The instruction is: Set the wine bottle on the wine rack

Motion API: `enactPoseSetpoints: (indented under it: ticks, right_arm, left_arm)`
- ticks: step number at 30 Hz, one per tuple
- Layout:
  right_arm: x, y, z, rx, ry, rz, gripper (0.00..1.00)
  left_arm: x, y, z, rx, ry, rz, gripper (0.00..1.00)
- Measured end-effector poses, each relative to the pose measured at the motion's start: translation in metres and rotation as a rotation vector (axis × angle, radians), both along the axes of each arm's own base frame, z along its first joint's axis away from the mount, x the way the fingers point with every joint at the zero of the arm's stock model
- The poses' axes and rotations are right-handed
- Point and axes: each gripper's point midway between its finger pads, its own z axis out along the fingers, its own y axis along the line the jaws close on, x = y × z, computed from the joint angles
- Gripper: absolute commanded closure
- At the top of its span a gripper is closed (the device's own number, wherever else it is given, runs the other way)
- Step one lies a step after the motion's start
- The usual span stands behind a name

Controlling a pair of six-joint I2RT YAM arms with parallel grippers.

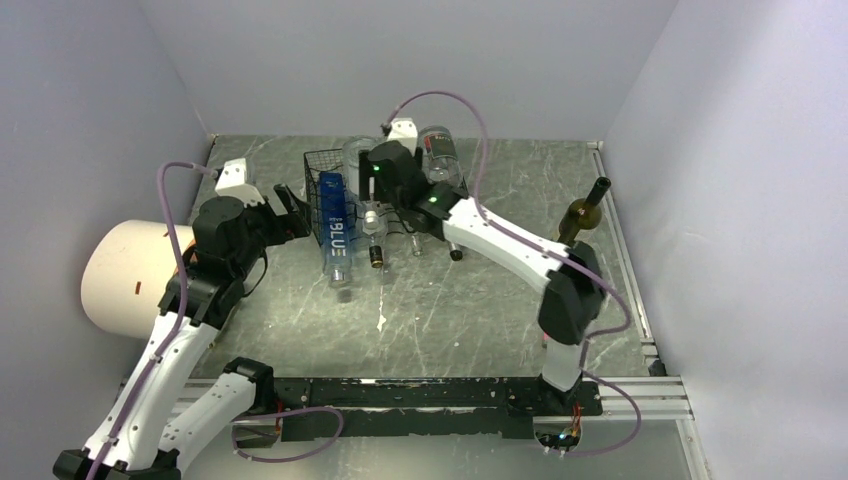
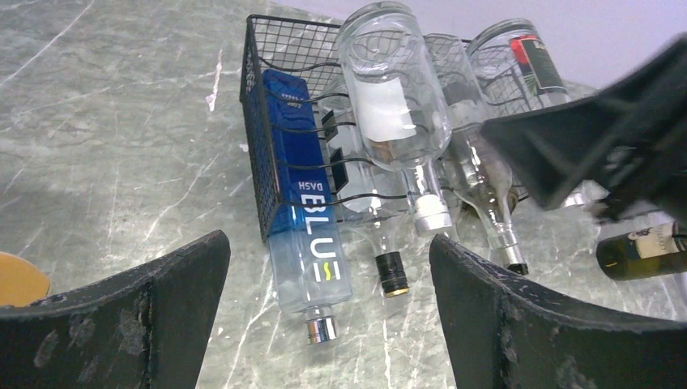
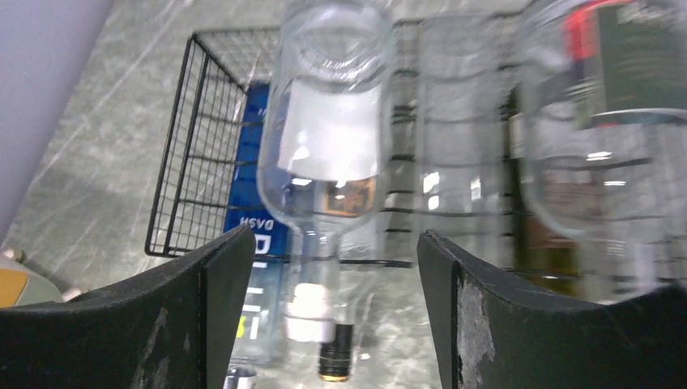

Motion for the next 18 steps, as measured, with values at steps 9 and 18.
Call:
enactPoseSetpoints:
  ticks: [9, 18]
  right_arm:
    - [-0.010, -0.124, 0.093, -0.104, -0.252, -0.247, 0.11]
    - [0.012, -0.310, 0.117, -0.213, -0.291, -0.711, 0.09]
  left_arm:
    - [-0.004, -0.006, 0.016, -0.014, -0.060, -0.048, 0.03]
    - [-0.002, -0.010, 0.011, -0.011, -0.045, -0.065, 0.03]
